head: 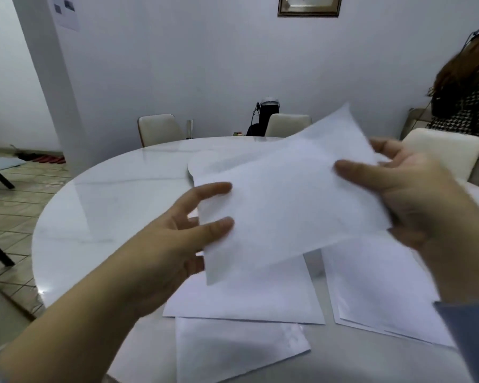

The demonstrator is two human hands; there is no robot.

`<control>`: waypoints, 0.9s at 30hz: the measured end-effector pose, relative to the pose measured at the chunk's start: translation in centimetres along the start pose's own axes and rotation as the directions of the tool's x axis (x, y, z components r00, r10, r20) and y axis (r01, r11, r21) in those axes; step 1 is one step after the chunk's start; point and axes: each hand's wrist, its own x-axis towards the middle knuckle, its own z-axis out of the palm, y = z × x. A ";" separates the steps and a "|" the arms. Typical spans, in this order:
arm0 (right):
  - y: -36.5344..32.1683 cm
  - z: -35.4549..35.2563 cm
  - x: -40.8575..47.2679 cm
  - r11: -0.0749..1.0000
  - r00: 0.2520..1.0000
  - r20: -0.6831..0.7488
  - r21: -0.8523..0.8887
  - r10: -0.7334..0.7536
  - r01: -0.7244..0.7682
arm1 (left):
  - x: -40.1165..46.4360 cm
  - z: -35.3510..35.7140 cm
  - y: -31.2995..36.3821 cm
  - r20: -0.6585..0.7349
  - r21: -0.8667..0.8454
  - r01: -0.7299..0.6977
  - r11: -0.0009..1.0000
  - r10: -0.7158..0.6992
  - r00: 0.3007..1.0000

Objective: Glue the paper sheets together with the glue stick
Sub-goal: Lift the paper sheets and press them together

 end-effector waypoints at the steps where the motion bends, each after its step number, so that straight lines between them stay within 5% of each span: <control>1: 1.1 0.6 -0.2 0.999 0.999 -0.028 -0.019 0.034 -0.035 | 0.6 -0.7 -0.3 -0.091 -0.007 0.012 1.000 -0.012 0.996; 3: 2.9 0.8 -0.5 0.986 0.990 -0.041 -0.091 0.136 -0.139 | 1.3 -1.9 -0.9 -0.224 0.087 0.032 0.996 -0.011 0.975; 7: 5.6 0.8 -2.2 0.944 0.927 0.194 -0.145 0.322 -0.297 | 2.2 -4.3 -2.6 -0.324 0.363 0.081 0.928 0.044 0.945; 11: 7.3 0.7 -3.2 0.860 0.884 0.124 -0.327 0.451 -0.392 | 2.5 -4.9 -4.4 -0.329 0.599 0.139 0.788 0.084 0.941; 19: 8.6 0.5 -3.7 0.766 0.877 0.106 -0.543 0.468 -0.343 | 2.4 -5.9 -6.2 -0.207 0.811 0.104 0.576 0.117 0.971; 27: 9.6 0.4 -3.5 0.728 0.903 0.103 -0.633 0.416 -0.264 | 2.2 -6.1 -6.9 -0.173 0.851 0.046 0.523 0.197 0.965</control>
